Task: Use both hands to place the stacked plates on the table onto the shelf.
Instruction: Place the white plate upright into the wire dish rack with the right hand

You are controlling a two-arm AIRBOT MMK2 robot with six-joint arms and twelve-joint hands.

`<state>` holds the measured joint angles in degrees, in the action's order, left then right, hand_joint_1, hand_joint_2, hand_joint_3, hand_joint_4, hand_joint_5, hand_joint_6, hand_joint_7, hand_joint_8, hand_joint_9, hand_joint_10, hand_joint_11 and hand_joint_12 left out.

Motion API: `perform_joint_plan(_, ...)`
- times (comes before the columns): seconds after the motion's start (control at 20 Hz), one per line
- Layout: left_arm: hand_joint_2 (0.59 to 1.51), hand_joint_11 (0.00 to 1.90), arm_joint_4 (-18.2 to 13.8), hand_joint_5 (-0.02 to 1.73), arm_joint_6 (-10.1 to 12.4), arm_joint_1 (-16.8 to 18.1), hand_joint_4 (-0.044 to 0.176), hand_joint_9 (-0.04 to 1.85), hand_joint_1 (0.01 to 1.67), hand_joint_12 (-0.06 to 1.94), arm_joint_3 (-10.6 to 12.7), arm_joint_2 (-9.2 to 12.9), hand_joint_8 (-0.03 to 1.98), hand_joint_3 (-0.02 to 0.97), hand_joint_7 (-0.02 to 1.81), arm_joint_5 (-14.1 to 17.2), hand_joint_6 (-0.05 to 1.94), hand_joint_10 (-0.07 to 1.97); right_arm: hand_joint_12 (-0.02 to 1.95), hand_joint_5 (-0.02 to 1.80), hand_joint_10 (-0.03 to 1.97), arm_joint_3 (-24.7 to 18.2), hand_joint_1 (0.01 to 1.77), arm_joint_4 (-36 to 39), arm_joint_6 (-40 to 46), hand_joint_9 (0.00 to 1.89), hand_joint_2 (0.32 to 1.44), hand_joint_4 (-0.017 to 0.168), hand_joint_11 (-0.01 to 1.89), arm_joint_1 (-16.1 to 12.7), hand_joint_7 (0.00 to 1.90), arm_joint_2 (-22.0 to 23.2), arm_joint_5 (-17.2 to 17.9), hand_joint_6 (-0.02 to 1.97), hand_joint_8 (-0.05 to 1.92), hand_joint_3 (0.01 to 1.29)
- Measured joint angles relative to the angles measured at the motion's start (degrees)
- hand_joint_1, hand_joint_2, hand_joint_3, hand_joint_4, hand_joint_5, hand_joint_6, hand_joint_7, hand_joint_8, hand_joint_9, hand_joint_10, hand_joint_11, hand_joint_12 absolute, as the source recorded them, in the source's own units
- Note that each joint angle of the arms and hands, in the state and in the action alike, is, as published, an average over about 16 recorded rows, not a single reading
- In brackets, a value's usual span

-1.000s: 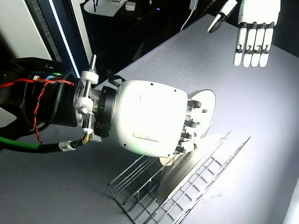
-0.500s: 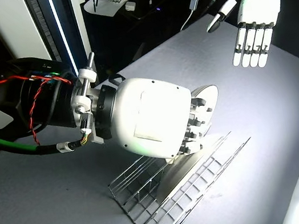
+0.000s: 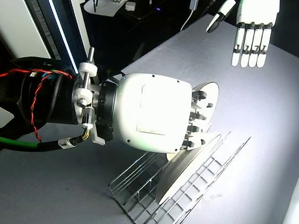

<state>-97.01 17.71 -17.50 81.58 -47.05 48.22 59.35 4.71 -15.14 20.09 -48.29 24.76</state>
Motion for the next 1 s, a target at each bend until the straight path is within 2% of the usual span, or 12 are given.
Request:
perform_joint_plan(0.35, 1.014, 0.02, -0.06, 0.03, -0.01, 0.0, 0.002, 0.02, 0.02, 0.01, 0.0, 0.0, 0.0, 0.01, 0.02, 0.09, 0.01, -0.06, 1.18, 0.9, 1.06, 0.05, 1.41, 0.28, -0.01, 1.0, 1.01, -0.009, 0.86, 0.95, 1.03, 0.23, -0.49, 0.87, 0.85, 0.01)
perform_joint_plan(0.85, 1.03, 0.02, -0.08, 0.03, -0.01, 0.0, 0.002, 0.02, 0.02, 0.01, -0.01, 0.0, 0.0, 0.01, 0.02, 0.22, 0.01, -0.06, 1.09, 0.87, 1.14, 0.18, 1.4, 0.4, -0.02, 0.96, 1.01, -0.009, 0.89, 1.63, 1.02, 0.45, -1.07, 0.92, 0.93, 0.01)
perform_joint_plan(1.0, 1.035, 0.02, -0.08, 0.03, 0.0, 0.0, 0.002, 0.02, 0.02, 0.01, -0.03, 0.0, 0.0, 0.01, 0.02, 0.26, 0.01, -0.06, 1.09, 0.86, 1.1, 0.2, 1.39, 0.5, -0.01, 0.95, 1.01, -0.009, 0.88, 1.63, 1.02, 0.51, -1.1, 0.92, 0.89, 0.01)
